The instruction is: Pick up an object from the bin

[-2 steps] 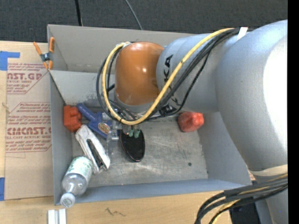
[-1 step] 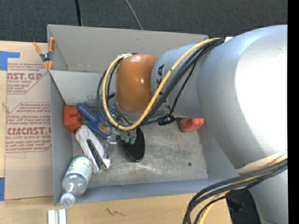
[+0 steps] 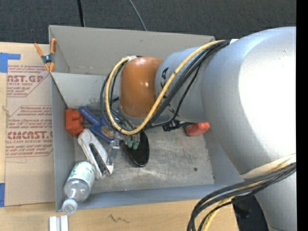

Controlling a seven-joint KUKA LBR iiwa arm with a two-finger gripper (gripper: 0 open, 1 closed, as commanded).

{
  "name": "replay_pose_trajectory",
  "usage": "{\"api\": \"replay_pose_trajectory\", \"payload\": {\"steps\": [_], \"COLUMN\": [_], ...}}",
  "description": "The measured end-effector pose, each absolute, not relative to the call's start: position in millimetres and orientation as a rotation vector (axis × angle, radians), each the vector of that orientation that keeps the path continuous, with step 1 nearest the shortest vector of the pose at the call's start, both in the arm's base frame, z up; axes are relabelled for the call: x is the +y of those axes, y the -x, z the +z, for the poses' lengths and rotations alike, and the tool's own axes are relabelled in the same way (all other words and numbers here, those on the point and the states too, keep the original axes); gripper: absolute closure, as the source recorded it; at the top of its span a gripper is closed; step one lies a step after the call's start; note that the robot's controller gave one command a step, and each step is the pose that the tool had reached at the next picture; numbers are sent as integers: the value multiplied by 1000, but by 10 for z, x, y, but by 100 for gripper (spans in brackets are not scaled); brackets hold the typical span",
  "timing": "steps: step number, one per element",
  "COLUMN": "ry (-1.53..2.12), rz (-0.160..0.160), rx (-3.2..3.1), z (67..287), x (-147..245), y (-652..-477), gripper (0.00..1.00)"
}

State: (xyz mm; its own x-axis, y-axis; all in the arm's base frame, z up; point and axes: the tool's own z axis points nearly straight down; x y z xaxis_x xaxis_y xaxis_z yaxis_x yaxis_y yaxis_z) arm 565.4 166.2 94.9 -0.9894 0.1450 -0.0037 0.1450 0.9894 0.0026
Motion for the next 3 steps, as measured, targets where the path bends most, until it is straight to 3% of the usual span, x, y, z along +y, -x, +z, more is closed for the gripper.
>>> {"api": "replay_pose_trajectory", "payload": {"steps": [1, 2, 3], "ry": [4, -149, -492], "rz": [0, 6, -1], "rx": [3141, 3130, 3104], "z": [986, 733, 727], "x": [1186, 1142, 1265], "y": [-5633, -5581, -5517], "gripper": [0, 0, 100]}}
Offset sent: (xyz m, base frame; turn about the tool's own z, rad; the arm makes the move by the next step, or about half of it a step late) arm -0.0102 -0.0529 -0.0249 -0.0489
